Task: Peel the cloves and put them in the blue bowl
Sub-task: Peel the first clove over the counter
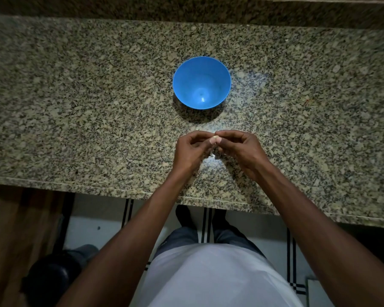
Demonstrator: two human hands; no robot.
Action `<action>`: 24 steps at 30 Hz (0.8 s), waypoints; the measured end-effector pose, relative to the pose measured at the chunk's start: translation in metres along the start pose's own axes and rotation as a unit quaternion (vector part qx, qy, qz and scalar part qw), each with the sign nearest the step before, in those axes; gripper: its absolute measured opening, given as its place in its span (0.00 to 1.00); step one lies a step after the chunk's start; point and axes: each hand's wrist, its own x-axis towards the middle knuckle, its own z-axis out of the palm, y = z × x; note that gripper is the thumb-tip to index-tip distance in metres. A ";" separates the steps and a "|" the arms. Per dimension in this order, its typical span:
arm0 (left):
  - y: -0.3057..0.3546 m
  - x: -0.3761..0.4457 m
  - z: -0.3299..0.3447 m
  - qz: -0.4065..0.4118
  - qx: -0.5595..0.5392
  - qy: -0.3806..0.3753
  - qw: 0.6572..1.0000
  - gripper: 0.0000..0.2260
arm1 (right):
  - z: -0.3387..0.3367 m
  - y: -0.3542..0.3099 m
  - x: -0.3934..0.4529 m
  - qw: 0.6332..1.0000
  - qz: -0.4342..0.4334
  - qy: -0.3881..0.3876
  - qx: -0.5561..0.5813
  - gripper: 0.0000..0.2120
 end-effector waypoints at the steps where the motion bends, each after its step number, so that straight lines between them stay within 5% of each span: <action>1: -0.002 0.000 0.000 -0.002 -0.004 0.005 1.000 0.09 | -0.001 0.000 -0.001 1.000 -0.002 -0.003 -0.010 0.14; 8: -0.006 0.004 -0.008 0.033 0.032 -0.020 0.999 0.06 | -0.008 -0.016 -0.002 0.993 -0.018 -0.054 -0.101 0.14; 19: -0.005 -0.003 0.007 -0.096 -0.156 -0.006 0.983 0.13 | 0.005 -0.018 0.005 0.996 0.055 -0.063 0.041 0.13; 24: -0.001 -0.001 0.001 -0.053 -0.084 -0.016 0.995 0.12 | 0.004 -0.010 0.002 0.996 0.048 -0.060 0.033 0.18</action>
